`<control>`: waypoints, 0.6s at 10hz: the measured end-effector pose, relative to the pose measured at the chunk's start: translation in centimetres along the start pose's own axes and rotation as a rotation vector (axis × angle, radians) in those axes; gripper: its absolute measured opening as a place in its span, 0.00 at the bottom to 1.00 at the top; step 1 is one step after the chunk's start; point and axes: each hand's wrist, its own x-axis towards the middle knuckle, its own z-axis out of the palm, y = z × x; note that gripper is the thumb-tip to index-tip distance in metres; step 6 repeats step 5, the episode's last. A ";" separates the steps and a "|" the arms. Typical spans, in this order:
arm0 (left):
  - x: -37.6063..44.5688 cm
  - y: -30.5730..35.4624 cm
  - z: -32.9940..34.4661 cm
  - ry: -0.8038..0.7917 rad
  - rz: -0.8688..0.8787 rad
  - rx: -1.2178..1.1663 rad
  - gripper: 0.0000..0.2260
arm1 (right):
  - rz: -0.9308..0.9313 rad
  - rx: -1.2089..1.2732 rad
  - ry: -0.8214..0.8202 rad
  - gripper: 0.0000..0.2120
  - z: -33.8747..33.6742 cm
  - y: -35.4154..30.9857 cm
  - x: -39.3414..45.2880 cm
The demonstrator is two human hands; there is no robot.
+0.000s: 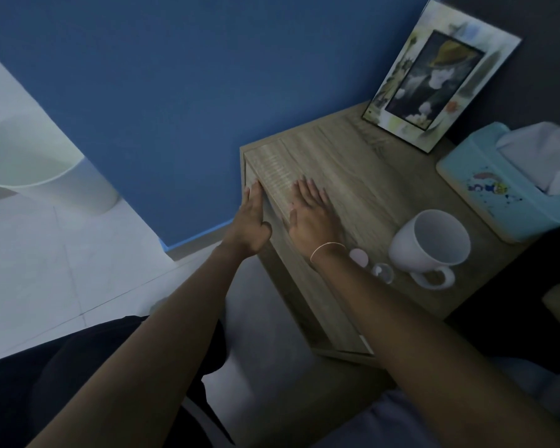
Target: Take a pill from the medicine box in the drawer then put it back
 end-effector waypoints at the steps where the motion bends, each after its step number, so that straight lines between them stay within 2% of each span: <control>1: -0.7 0.3 -0.5 -0.011 -0.012 0.052 0.35 | 0.002 0.009 0.004 0.27 -0.1 0.0 0.0; 3: -5.2 1.1 -4.6 0.037 0.027 0.229 0.30 | 0.032 0.014 -0.121 0.26 -1.5 -0.9 -0.4; 4: -8.1 1.5 -7.9 0.090 0.040 0.301 0.30 | 0.053 -0.008 -0.271 0.26 -3.5 -1.4 0.3; 5: -10.9 2.1 -11.6 0.193 0.010 0.345 0.30 | 0.085 -0.044 -0.315 0.24 -6.1 -2.9 0.4; 6: -10.9 2.1 -11.6 0.193 0.010 0.345 0.30 | 0.085 -0.044 -0.315 0.24 -6.1 -2.9 0.4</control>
